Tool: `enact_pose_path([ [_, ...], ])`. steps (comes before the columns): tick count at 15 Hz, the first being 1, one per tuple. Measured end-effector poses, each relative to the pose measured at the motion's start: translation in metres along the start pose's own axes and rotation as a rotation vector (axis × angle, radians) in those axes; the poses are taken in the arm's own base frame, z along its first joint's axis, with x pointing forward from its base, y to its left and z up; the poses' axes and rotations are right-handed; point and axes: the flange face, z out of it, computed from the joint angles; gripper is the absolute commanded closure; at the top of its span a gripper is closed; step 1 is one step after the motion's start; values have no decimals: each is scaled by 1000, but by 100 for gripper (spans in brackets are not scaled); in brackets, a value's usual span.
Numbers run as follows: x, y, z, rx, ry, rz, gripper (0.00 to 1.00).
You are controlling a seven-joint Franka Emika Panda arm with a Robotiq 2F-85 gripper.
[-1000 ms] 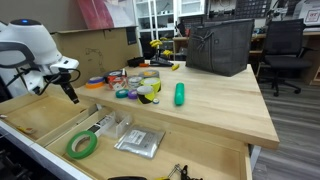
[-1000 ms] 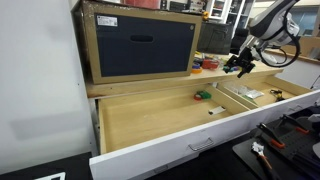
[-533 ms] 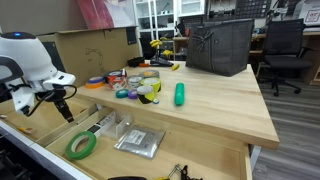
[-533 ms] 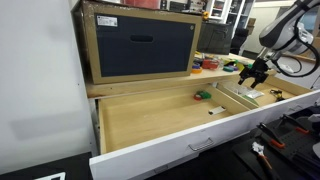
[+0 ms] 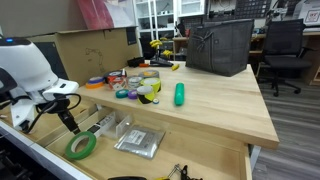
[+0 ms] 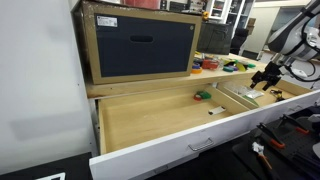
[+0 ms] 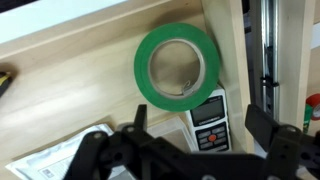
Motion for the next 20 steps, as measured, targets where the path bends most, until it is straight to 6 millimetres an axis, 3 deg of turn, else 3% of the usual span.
enact_pose_path([
  [8,10,7,8,15,14,-87,0],
  [16,2,14,45,-7,-80,-214,0],
  [20,-1,33,54,-61,-115,-286,0],
])
